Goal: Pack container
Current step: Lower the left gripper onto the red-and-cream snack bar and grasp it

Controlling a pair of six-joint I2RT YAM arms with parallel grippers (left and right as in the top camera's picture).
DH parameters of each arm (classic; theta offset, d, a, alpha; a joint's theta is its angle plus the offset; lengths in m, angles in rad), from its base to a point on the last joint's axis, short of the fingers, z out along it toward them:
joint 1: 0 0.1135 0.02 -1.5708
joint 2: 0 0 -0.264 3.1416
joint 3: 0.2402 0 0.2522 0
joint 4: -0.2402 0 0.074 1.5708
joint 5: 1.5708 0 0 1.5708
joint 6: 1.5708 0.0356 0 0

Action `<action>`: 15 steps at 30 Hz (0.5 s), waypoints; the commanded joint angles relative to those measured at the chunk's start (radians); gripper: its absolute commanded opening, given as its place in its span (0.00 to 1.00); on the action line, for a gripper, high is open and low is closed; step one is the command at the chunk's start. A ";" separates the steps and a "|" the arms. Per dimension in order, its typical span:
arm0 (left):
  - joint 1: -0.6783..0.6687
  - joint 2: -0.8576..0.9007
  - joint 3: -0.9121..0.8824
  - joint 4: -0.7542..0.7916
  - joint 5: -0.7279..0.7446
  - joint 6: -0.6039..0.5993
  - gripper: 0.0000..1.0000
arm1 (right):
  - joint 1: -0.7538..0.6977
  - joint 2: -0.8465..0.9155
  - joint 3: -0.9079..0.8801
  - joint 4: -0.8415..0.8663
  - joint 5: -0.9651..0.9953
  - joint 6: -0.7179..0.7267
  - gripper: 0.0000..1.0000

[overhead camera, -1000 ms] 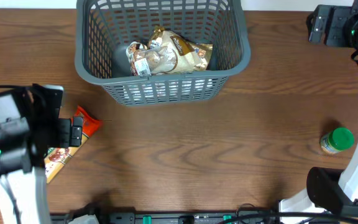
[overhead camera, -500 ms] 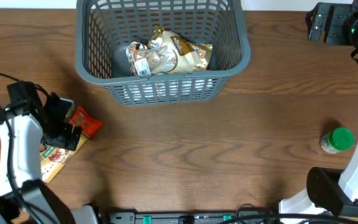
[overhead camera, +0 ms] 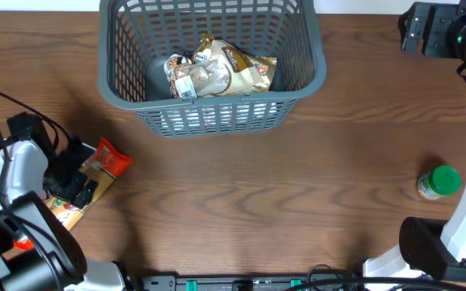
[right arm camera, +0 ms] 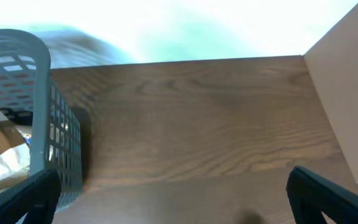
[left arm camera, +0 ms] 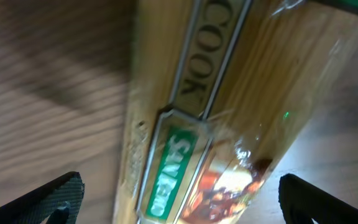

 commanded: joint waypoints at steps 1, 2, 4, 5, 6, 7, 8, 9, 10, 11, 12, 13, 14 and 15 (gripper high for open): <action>0.003 0.044 0.003 -0.003 0.019 0.042 0.99 | -0.004 0.003 -0.003 0.003 0.000 0.018 0.99; 0.003 0.055 0.003 -0.003 0.019 0.042 0.99 | -0.004 0.003 -0.003 0.003 0.000 0.018 0.99; 0.003 0.076 0.003 -0.005 0.029 0.042 0.99 | -0.004 0.003 -0.003 0.006 0.000 0.019 0.99; 0.003 0.087 0.003 -0.007 0.036 0.042 0.99 | -0.004 0.003 -0.003 0.008 0.000 0.023 0.99; 0.003 0.098 0.001 -0.007 0.039 0.042 0.99 | -0.004 0.003 -0.003 0.011 0.000 0.026 0.99; 0.003 0.112 -0.001 -0.006 0.041 0.042 0.99 | -0.004 0.003 -0.003 0.013 0.000 0.026 0.99; 0.003 0.124 -0.002 -0.006 0.041 0.042 0.99 | -0.004 0.003 -0.003 0.014 0.000 0.026 0.99; 0.003 0.137 -0.004 -0.006 0.041 0.042 1.00 | -0.004 0.003 -0.003 0.015 0.000 0.026 0.99; 0.003 0.150 -0.007 -0.005 0.042 0.042 1.00 | -0.004 0.003 -0.003 0.015 0.000 0.026 0.99; 0.003 0.158 -0.010 -0.003 0.045 0.042 0.98 | -0.004 0.003 -0.003 0.015 0.000 0.029 0.99; 0.003 0.163 -0.013 -0.003 0.058 0.041 0.95 | -0.004 0.003 -0.003 0.014 0.000 0.037 0.99; 0.003 0.163 -0.015 -0.003 0.074 0.041 0.91 | -0.004 0.003 -0.003 0.015 -0.001 0.037 0.99; 0.003 0.163 -0.016 -0.003 0.091 0.040 0.88 | -0.004 0.003 -0.003 0.014 0.000 0.040 0.99; 0.003 0.163 -0.016 -0.002 0.095 0.035 0.86 | -0.004 0.003 -0.003 0.014 -0.001 0.041 0.99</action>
